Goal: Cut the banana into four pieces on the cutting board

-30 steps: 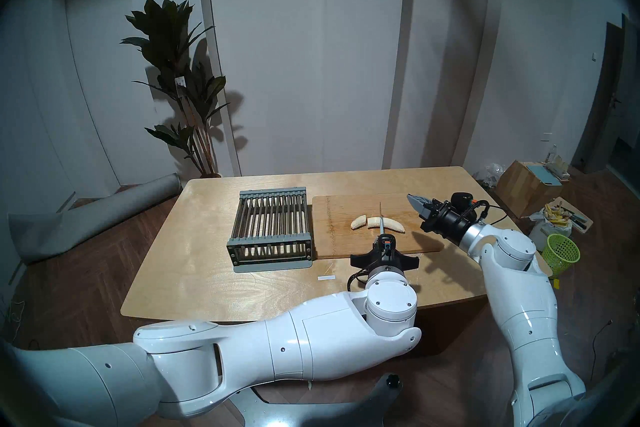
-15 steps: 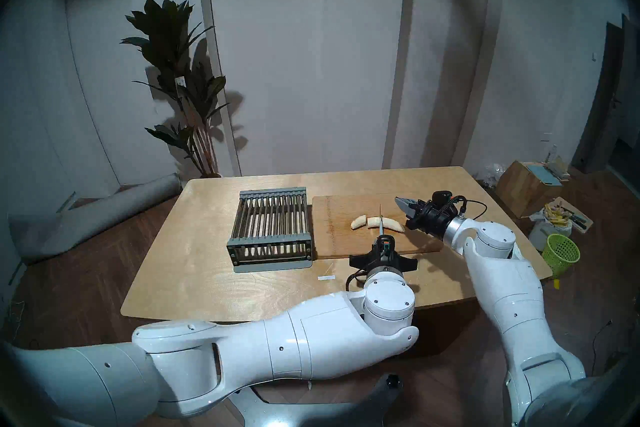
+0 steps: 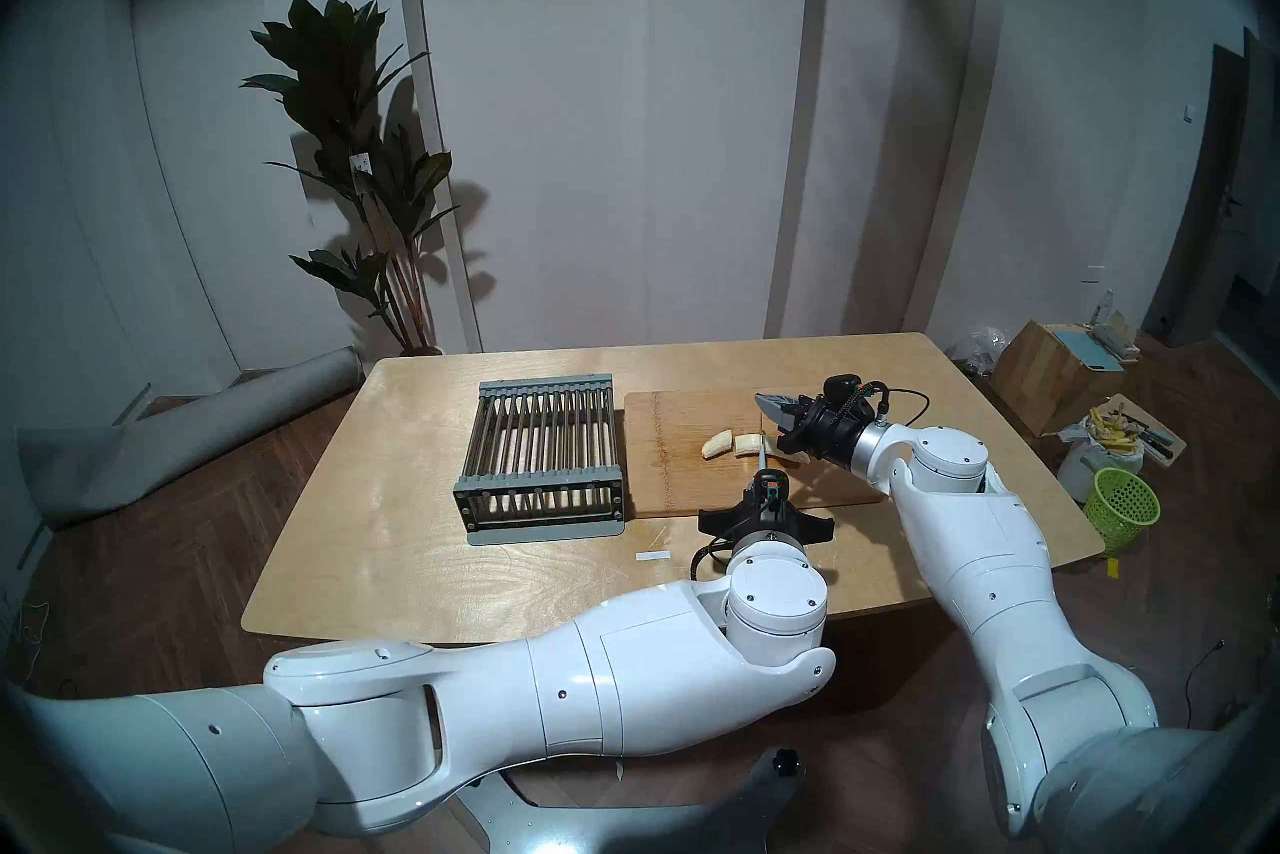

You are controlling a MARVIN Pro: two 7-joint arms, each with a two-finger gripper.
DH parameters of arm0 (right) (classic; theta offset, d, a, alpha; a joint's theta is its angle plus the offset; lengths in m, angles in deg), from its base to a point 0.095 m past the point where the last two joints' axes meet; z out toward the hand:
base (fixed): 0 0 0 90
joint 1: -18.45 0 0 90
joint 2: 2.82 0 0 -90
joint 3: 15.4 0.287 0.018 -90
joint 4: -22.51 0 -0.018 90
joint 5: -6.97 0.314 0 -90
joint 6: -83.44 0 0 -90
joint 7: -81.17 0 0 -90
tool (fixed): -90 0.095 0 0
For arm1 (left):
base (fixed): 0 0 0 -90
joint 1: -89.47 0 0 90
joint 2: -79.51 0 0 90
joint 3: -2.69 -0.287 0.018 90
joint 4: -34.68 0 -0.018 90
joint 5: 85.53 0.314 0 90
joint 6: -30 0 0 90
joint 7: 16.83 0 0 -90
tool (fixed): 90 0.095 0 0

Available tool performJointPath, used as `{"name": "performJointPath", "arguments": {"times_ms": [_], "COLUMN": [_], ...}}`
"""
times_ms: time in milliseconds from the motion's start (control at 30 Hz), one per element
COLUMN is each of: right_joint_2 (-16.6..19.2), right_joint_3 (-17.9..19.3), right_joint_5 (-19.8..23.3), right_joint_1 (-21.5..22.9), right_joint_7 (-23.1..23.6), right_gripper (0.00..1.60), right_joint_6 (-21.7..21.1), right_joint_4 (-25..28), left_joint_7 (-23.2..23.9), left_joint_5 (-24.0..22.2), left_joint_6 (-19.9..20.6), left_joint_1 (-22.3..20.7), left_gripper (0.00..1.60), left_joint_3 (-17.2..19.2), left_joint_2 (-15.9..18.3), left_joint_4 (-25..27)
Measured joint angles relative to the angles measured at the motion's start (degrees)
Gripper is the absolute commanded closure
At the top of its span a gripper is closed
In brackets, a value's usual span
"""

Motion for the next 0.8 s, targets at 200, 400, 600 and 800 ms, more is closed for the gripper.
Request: {"name": "performJointPath", "arguments": {"times_ms": [200,400,600,800], "right_joint_2": [-1.1,-1.9,-2.5,-2.9], "right_joint_3": [-1.6,-2.5,-3.1,-3.4], "right_joint_5": [-1.0,-1.1,-1.1,-1.1], "right_joint_1": [2.9,5.8,7.9,9.6], "right_joint_7": [2.4,4.2,5.5,6.8], "right_gripper": [1.60,1.60,1.60,1.60], "right_joint_6": [2.0,3.9,5.8,7.8], "right_joint_4": [-4.9,-9.5,-13.0,-16.1], "left_joint_7": [0.0,0.1,0.0,-0.6], "left_joint_5": [0.0,0.0,0.0,-0.4], "left_joint_6": [0.0,0.0,0.1,1.1], "left_joint_1": [0.0,0.0,0.0,0.2], "left_gripper": [1.60,1.60,1.60,1.60], "left_joint_3": [0.2,0.4,0.5,0.6], "left_joint_2": [0.1,0.3,0.7,1.9], "left_joint_4": [0.1,0.4,1.2,3.0]}}
